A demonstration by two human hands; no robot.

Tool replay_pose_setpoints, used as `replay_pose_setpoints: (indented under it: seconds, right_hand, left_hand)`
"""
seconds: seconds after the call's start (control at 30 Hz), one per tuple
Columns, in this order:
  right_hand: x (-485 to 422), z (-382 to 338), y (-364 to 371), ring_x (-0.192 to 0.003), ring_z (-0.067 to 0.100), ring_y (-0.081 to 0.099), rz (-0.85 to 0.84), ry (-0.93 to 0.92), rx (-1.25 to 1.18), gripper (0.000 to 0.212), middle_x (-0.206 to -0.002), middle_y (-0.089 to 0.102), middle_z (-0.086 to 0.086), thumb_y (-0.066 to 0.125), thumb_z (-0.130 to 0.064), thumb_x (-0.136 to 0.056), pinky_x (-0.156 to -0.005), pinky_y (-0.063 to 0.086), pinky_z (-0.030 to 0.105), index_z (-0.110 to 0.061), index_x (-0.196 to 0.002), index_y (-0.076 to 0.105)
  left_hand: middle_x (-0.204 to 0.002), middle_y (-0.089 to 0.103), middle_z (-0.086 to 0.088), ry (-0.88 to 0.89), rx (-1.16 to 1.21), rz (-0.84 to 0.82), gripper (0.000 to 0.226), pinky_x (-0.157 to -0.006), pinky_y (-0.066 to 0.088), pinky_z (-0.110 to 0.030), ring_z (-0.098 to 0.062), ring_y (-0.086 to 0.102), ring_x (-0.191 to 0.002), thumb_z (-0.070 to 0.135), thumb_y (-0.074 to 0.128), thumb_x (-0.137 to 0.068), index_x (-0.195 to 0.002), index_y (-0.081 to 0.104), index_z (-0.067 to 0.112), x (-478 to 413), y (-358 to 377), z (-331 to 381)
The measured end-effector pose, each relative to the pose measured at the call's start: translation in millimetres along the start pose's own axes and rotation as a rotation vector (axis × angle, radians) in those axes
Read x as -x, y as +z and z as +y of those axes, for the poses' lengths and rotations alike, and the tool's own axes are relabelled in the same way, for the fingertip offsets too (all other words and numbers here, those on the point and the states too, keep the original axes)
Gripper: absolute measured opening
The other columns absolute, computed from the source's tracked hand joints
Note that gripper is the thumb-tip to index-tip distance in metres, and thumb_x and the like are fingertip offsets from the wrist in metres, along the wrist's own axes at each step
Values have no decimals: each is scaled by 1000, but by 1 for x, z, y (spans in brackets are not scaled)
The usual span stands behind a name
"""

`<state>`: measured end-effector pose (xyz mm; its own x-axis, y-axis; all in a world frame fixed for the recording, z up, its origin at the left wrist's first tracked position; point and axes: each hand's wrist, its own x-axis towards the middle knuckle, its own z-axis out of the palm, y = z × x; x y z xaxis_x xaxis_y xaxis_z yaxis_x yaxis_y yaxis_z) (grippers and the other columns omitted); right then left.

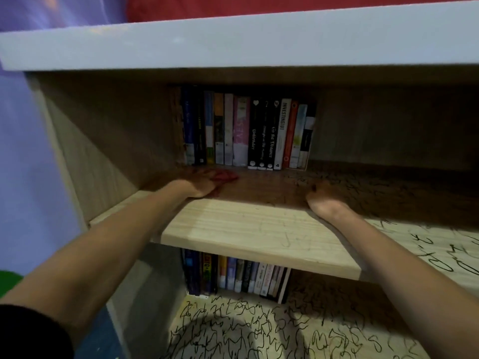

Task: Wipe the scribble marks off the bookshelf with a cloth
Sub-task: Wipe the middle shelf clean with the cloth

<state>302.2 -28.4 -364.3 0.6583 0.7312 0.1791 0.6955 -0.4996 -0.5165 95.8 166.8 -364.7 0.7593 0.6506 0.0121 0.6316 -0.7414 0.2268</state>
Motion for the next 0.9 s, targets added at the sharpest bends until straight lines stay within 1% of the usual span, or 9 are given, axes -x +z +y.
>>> replay_pose_setpoints:
  seconds: [0.07, 0.1, 0.17, 0.27, 0.43, 0.7, 0.77, 0.83, 0.9]
  right_hand:
    - [1, -1, 0, -107, 36, 57, -9, -14, -1, 27, -119, 59, 24, 45, -11, -95, -86, 45, 35, 3, -112, 61]
    - [1, -2, 0, -107, 36, 57, -17, -22, 0, 27, -118, 59, 23, 45, -11, -95, -88, 46, 36, 3, -111, 61]
    - [2, -4, -1, -107, 36, 57, -35, -34, 2, 27, -119, 59, 23, 44, -12, -96, -90, 47, 37, 3, -112, 61]
    - [9, -5, -1, -114, 36, 54, -67, -43, 6, 31, -127, 55, 23, 42, -15, -98, -93, 44, 36, 2, -120, 56]
    - [19, -7, 0, -121, 36, 49, -127, -89, 61, 37, -136, 49, 22, 41, -18, -98, -97, 40, 35, 0, -129, 50]
    - [21, -12, -2, -126, 35, 47, -163, -100, 83, 40, -140, 45, 20, 37, -19, -100, -100, 39, 35, -2, -134, 45]
    - [23, -12, -3, -125, 34, 47, -159, -88, 59, 39, -139, 46, 20, 37, -21, -100, -97, 40, 34, -2, -134, 45]
    - [26, -13, -4, -118, 34, 52, -120, -70, -3, 36, -133, 51, 21, 38, -20, -100, -89, 41, 32, -1, -129, 49]
    - [30, -13, -7, -95, 30, 59, -47, -16, -113, 28, -113, 60, 19, 41, -16, -99, -73, 40, 27, -1, -119, 53]
  left_hand:
    - [-159, 6, 15, -193, 44, 30, 34, -119, -2, -50, -20, 4, -148, 54, 8, -97, -119, 11, 80, 22, -9, -41]
    - [-159, 5, 15, -223, -6, 38, 34, -119, -2, -48, -20, 4, -148, 54, 8, -99, -125, 11, 76, 34, -11, -47]
    - [-160, 7, 9, -260, -169, 45, 45, -120, 2, -41, -21, 6, -148, 51, 12, -102, -147, 12, 51, 53, -10, -44]
    - [-160, 13, -3, -364, -266, 55, 54, -118, 14, -37, -29, 14, -145, 50, 16, -102, -153, 12, 31, 89, -6, -36]
    - [-160, 7, 7, -383, -222, -37, 71, -119, 9, -44, -26, 2, -147, 67, 7, -86, -151, 10, 38, 155, -4, -44]
    - [-159, 15, -3, -559, -216, 73, 56, -115, 11, -54, -39, 11, -143, 55, 21, -99, -151, 16, 34, 112, 2, 10]
    - [-157, 21, -7, -495, -196, 78, 55, -116, 8, -56, -40, 13, -142, 53, 22, -99, -149, 23, 32, 99, 10, 41]
    - [-154, 27, -5, -279, -143, 89, 50, -115, 8, -57, -35, 19, -140, 54, 16, -98, -146, 27, 40, 95, 24, 79]
    - [-155, 27, 4, -81, 5, 87, 48, -115, 8, -52, -26, 20, -140, 53, 10, -100, -145, 26, 46, 101, 33, 115]
